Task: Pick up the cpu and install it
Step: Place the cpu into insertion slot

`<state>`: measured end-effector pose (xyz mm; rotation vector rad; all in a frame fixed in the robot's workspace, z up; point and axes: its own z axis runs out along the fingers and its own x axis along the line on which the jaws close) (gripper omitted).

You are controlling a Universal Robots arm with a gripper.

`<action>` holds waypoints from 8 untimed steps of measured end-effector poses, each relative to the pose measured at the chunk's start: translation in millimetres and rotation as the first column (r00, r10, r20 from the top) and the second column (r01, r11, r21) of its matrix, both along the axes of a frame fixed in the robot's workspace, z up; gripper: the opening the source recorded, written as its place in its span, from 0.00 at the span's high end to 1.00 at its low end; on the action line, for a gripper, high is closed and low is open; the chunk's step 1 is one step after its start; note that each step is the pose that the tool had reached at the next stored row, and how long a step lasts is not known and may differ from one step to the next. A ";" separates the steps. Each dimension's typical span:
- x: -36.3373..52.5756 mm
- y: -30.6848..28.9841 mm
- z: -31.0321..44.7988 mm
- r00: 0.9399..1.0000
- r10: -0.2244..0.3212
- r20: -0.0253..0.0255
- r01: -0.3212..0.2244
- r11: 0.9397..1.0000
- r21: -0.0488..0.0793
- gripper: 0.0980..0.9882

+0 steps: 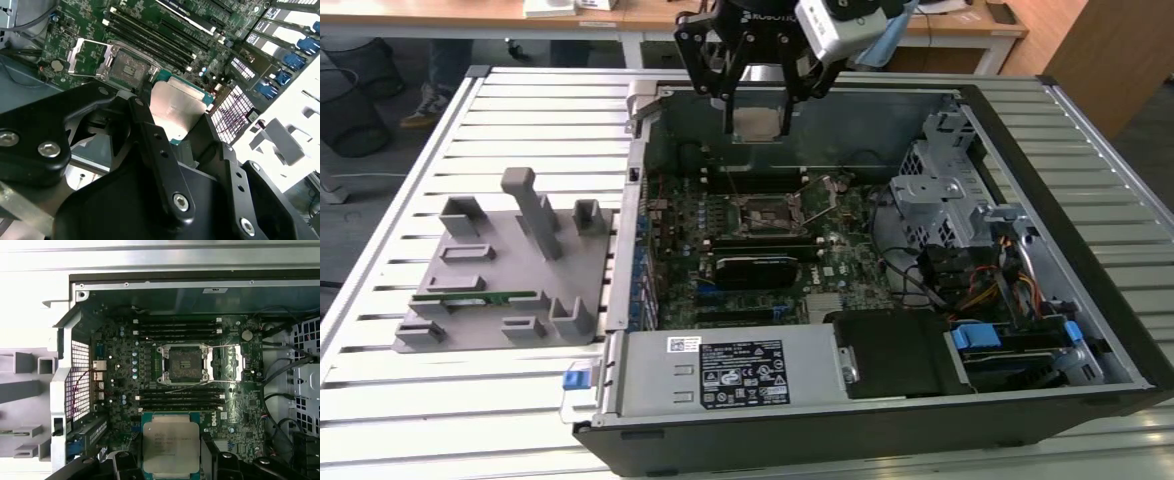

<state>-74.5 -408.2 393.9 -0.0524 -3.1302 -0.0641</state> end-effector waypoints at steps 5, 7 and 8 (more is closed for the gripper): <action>0.2 0.0 0.0 1.000 -0.022 0.000 0.022 1.000 0.000 0.50; 0.2 0.0 -0.1 0.999 -0.043 0.000 0.043 0.999 0.000 0.50; 0.2 0.0 -0.1 0.999 -0.053 0.000 0.053 0.999 0.000 0.50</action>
